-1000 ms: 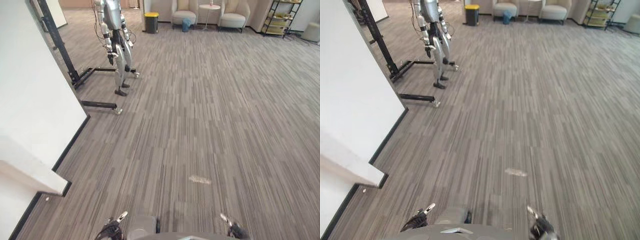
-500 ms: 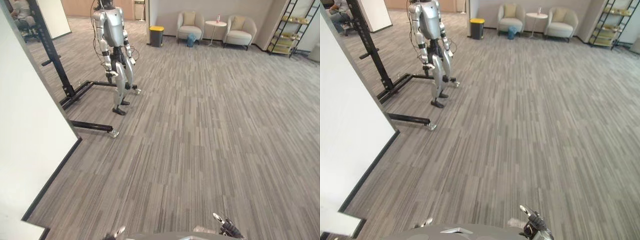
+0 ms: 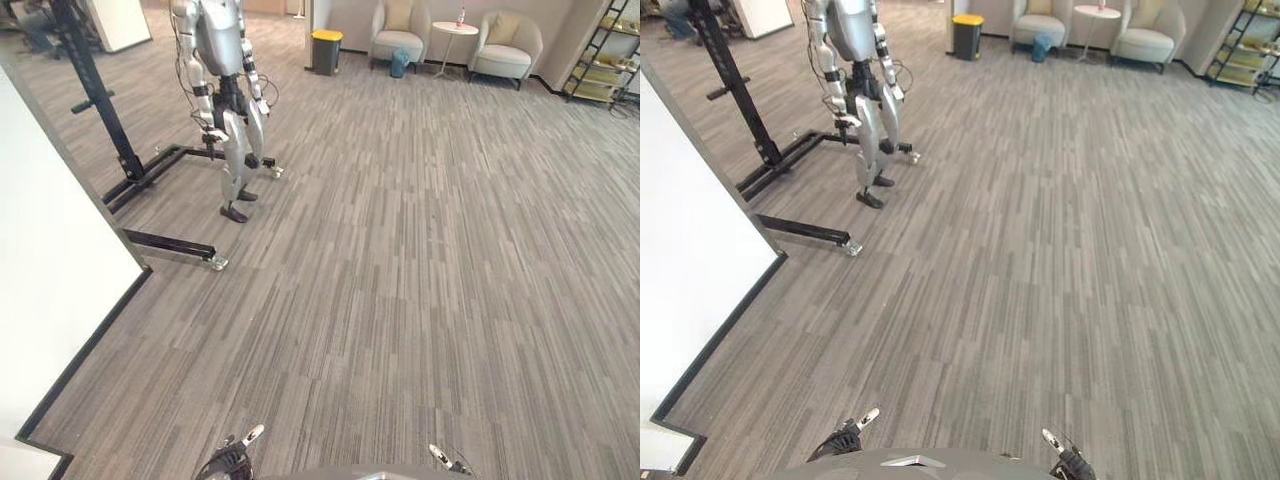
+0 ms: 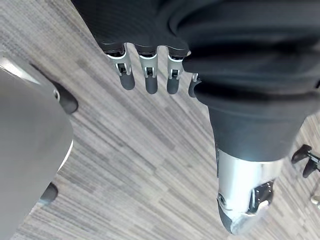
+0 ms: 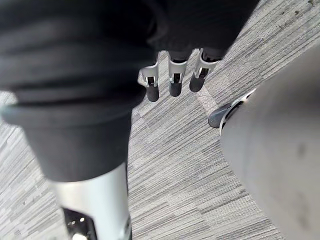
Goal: Organize washtable
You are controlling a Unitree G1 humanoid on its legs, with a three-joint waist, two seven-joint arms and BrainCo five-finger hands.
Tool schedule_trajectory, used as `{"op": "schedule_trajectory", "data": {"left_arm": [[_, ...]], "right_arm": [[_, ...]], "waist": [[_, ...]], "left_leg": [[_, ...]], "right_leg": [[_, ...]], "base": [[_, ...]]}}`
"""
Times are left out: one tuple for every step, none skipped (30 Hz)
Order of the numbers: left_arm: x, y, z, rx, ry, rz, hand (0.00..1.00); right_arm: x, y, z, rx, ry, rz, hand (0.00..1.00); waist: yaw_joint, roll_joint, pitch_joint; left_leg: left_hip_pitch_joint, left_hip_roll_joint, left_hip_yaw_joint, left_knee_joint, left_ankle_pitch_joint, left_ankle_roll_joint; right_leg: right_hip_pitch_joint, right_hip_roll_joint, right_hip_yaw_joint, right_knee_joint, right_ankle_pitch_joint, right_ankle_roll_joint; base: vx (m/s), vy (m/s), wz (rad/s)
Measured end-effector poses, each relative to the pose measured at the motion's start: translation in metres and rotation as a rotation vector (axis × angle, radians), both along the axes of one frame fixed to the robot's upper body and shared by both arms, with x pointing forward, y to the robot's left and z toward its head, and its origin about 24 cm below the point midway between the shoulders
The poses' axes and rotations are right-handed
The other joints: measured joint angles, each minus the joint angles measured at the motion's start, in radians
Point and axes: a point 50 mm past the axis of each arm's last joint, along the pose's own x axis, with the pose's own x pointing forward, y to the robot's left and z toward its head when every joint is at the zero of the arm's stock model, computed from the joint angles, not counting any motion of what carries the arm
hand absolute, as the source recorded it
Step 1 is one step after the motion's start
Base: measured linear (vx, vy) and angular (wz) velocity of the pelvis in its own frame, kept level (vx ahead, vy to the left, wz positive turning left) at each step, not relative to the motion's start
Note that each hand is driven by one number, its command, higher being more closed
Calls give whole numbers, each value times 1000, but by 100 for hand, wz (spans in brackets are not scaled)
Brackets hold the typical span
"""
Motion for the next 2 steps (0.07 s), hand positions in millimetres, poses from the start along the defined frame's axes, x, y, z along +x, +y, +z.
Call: {"op": "schedule_trajectory", "data": {"left_arm": [[-2, 1, -1, -2, 9, -1, 0], [-3, 2, -1, -1, 14, -1, 0]], "right_arm": [[1, -1, 0, -4, 0, 9, 0], [1, -1, 0, -4, 1, 21, 0]], "waist": [[0, 9, -6], [-1, 8, -6]], "left_leg": [[3, -1, 0, -7, 0, 0], [4, -1, 1, -11, 0, 0]], "right_leg": [[9, 1, 0, -20, 11, 1], [11, 1, 0, -29, 16, 3]], "base": [[0, 0, 0], [0, 0, 0]]}}
